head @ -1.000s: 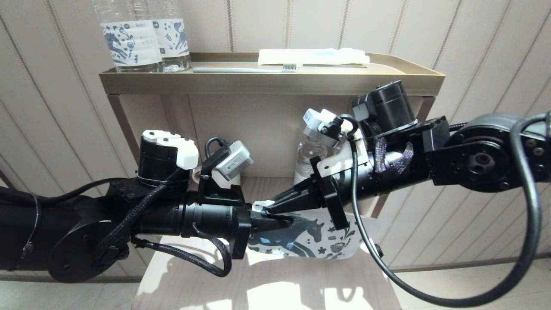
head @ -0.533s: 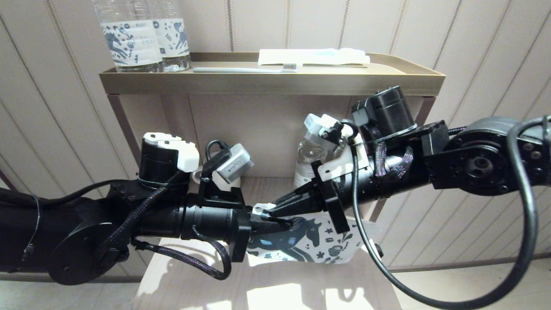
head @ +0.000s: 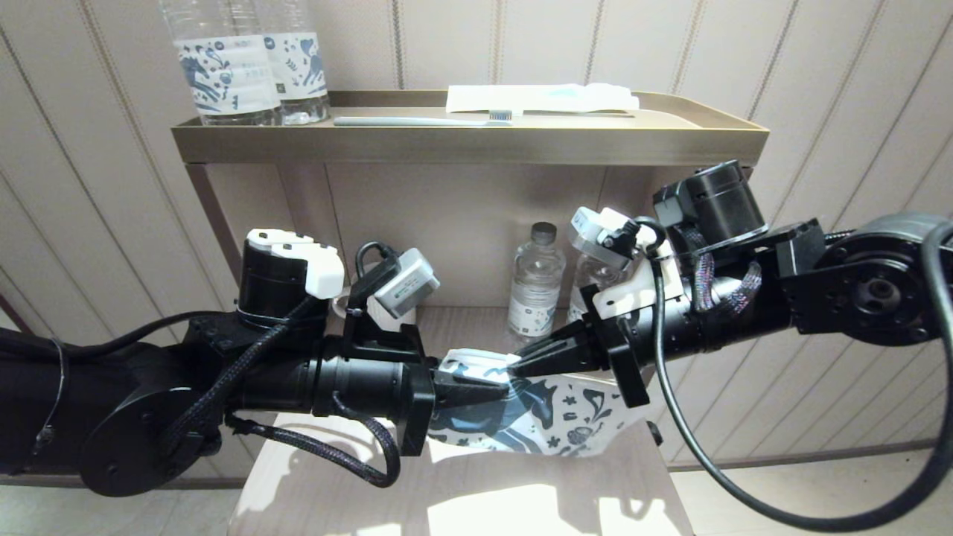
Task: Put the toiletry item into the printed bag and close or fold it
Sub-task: Close the strorage bag and place it on the desk
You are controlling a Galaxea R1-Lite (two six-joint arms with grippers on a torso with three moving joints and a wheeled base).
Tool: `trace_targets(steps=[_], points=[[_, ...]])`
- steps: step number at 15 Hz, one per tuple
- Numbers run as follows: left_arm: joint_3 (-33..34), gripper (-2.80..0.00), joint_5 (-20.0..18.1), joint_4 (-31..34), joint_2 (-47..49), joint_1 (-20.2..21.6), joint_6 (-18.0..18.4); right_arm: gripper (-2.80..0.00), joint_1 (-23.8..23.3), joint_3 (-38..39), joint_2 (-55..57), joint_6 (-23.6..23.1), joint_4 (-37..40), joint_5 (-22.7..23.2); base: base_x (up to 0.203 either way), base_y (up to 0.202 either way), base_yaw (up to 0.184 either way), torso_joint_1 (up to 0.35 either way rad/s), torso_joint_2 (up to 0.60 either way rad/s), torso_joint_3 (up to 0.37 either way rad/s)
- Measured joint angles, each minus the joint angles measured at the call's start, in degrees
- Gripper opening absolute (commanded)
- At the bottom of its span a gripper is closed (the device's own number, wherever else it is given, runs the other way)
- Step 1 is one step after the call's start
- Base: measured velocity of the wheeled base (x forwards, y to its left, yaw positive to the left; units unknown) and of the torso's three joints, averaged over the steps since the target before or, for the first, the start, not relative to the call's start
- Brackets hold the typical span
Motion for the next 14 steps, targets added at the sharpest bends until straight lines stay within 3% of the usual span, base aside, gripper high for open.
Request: trace_targets(steps=[9,14], points=[[0.3,-2.8,-0.1,0.1,-1.1,0.0,0.0,-2.8,-10.1,10.0,-8.2,-0.6,0.0,0.1,0.0,0.0,0.0,0.0,0.0,0.0],[0.3,-2.8,-0.1,0.1,-1.5,0.0,0.0,-2.8,-11.5,11.7,-10.1,-0.6,0.0,0.1,0.0,0.0,0.0,0.0,0.0,0.0]])
